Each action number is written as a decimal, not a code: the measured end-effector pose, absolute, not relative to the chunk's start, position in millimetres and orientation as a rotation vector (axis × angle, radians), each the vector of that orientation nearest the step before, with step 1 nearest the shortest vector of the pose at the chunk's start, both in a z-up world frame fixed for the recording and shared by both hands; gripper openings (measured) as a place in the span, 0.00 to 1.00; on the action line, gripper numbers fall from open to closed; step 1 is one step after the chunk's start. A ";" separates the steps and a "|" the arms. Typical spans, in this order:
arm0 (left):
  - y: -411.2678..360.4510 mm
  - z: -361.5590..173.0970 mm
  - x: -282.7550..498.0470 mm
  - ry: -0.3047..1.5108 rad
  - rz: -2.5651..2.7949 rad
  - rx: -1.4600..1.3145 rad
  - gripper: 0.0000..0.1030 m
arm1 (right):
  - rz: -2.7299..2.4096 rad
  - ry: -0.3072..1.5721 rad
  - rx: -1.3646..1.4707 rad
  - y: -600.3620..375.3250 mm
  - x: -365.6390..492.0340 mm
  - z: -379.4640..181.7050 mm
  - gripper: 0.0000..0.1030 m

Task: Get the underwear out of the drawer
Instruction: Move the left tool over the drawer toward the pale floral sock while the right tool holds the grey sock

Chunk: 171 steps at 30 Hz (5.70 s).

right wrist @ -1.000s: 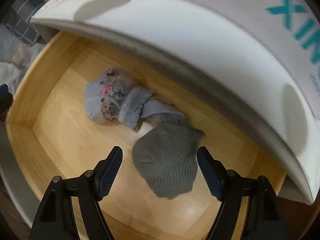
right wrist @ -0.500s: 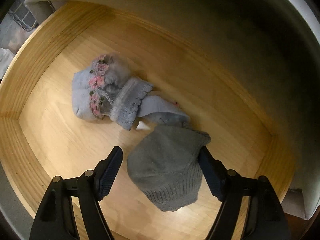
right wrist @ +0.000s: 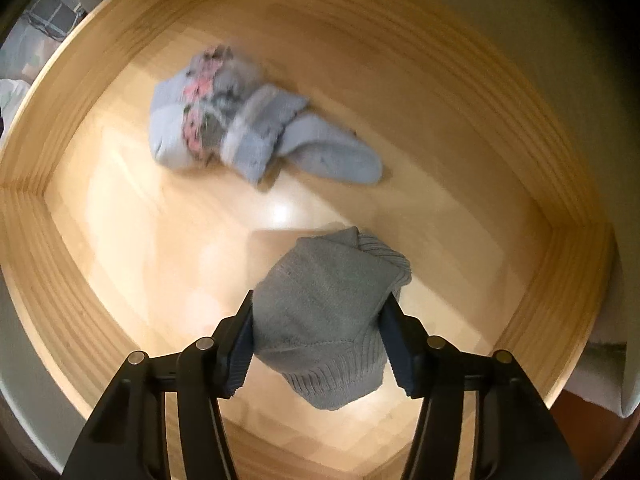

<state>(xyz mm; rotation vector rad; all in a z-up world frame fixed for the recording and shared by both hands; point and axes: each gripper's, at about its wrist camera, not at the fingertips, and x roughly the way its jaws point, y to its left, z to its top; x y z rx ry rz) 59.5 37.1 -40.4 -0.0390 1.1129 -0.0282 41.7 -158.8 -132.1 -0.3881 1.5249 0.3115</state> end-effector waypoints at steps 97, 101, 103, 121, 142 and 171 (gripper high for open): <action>11.7 -49.8 54.3 1.140 -0.062 0.091 0.52 | -0.174 1.758 -0.101 -235.4 -2.0 -151.1 0.47; 9.5 -50.9 54.1 1.146 -0.062 0.099 0.52 | -0.174 1.761 -0.103 -234.9 -1.2 -150.5 0.47; 8.7 -51.4 54.0 1.149 -0.066 0.100 0.52 | -0.173 1.762 -0.105 -234.6 -1.5 -150.4 0.47; -4.4 -45.7 47.4 1.125 -0.095 0.128 0.52 | -0.165 1.815 -0.113 -232.6 -5.3 -156.5 0.50; -15.5 -63.2 60.1 1.180 -0.191 0.323 0.52 | -0.168 1.783 -0.111 -231.5 -14.0 -153.3 0.50; -29.1 -47.7 54.3 1.125 -0.230 0.205 0.52 | -0.173 1.771 -0.103 -234.3 -10.3 -151.6 0.51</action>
